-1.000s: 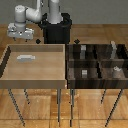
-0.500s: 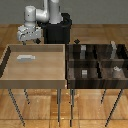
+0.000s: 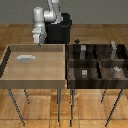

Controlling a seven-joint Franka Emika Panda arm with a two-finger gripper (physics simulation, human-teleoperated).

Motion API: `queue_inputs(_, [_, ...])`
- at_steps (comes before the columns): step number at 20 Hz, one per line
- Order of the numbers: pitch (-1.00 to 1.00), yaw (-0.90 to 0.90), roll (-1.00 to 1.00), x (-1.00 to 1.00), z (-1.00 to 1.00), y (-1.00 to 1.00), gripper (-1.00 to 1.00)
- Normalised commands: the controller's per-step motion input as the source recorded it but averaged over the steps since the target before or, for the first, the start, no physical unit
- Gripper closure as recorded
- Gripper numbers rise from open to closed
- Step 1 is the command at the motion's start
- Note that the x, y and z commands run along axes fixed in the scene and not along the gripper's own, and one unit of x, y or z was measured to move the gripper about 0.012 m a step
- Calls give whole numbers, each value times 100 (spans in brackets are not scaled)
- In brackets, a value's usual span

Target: Place the milk carton into the appropriate compartment.

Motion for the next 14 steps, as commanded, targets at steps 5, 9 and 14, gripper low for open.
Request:
queue_inputs(5, [0, 49, 0, 0, 0, -20, -100])
queue_inputs(9, [0, 0, 0, 0, 0, -100, -100])
queue_inputs(14, [0, 0, 0, 0, 0, -60, -100])
